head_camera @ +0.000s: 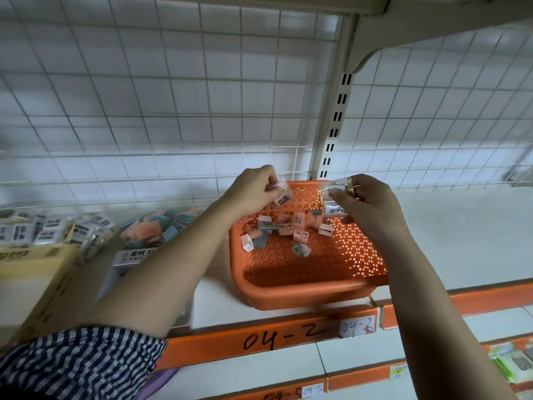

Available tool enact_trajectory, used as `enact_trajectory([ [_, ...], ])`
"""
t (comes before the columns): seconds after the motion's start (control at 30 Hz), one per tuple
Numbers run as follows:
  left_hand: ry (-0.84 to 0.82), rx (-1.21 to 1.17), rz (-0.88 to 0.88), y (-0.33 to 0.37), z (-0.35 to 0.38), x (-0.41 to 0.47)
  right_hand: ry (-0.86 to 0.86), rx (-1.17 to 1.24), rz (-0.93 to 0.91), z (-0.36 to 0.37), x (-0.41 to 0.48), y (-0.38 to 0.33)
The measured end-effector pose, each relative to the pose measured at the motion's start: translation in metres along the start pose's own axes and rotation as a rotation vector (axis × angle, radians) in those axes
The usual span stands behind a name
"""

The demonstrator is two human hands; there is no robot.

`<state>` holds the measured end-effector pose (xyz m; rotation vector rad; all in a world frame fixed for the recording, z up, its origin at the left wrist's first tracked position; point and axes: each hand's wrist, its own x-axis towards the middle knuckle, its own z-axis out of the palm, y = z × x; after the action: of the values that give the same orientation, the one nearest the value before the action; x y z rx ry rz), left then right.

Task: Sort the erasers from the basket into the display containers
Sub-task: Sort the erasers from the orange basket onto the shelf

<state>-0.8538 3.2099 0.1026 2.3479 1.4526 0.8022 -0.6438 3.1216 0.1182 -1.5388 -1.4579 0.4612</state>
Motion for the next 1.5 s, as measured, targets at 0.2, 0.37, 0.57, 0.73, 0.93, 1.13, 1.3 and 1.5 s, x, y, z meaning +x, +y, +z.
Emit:
enact_trajectory([
  [0.2,0.253,-0.469,-0.165,-0.023,-0.043,-0.049,-0.131,0.242,-0.022,0.045,-0.005,-0.050],
  [0.37,0.439,-0.604,-0.247,-0.060,-0.087,-0.100,-0.231,0.384,-0.074,0.110,-0.022,-0.095],
  [0.57,0.557,-0.831,-0.386,-0.121,-0.155,-0.170,-0.338,0.431,-0.135,0.194,-0.047,-0.155],
  [0.73,0.578,-0.802,-0.416,-0.179,-0.211,-0.218,-0.400,0.411,-0.139,0.254,-0.075,-0.192],
  [0.93,0.381,-0.389,-0.502,-0.261,-0.279,-0.244,-0.387,0.353,-0.123,0.320,-0.098,-0.219],
  [1.13,-0.100,0.052,-0.521,-0.303,-0.310,-0.221,-0.373,0.316,-0.072,0.357,-0.122,-0.231],
  [1.3,-0.275,-0.131,-0.605,-0.330,-0.303,-0.205,-0.321,0.296,-0.073,0.366,-0.132,-0.233],
  [1.5,-0.363,-0.080,-0.496,-0.344,-0.288,-0.201,-0.302,0.310,-0.104,0.371,-0.128,-0.235],
])
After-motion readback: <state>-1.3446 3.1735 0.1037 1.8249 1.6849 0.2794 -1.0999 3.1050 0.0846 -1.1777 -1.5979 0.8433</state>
